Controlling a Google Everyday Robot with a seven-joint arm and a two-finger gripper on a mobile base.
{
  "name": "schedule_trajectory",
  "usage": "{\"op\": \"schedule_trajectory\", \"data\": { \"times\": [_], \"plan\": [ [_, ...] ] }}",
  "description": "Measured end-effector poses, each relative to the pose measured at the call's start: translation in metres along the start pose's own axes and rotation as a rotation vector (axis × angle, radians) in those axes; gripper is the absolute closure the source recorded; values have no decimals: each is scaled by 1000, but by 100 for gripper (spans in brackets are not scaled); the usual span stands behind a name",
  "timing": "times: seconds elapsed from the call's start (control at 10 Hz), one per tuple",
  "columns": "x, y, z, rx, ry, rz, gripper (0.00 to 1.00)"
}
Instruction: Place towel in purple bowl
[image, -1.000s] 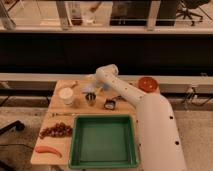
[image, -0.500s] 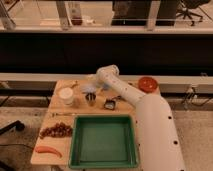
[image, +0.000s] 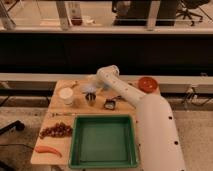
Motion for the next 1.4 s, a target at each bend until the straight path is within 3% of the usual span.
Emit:
{"op": "schedule_trajectory", "data": {
  "times": [0.6,0.8,0.9,1.2,1.4],
  "plan": [
    [0,0,-2,5,2,1,20],
    [7,-4,2,13,2,-3,27],
    [9,-5,5,9,-5,-3,33],
    [7,-1,14,-32,-51,8,30],
    [6,2,15,-46,-62,6,41]
  ]
}}
